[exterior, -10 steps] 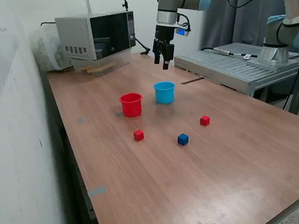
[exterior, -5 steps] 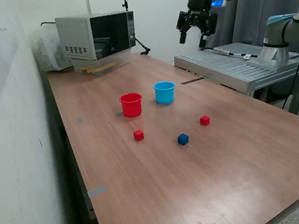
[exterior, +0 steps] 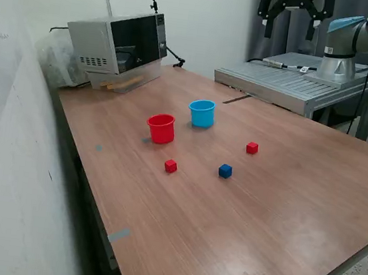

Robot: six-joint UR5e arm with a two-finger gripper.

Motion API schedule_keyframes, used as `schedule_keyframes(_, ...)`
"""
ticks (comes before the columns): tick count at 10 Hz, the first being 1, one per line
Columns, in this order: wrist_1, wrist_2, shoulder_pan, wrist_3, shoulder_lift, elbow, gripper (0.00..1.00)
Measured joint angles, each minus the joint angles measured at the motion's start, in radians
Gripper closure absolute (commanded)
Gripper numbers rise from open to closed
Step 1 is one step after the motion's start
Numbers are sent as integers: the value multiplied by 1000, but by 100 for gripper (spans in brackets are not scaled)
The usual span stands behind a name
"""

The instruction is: Place red objects in the red bin, and blue objects in the blue bin.

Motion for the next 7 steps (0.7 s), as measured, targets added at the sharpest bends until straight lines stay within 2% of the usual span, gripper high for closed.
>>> schedule_keyframes(3, -53, 4, 33, 6, 190, -98, 0)
schedule_keyframes(7, -145, -1, -10, 8, 381, -137, 0)
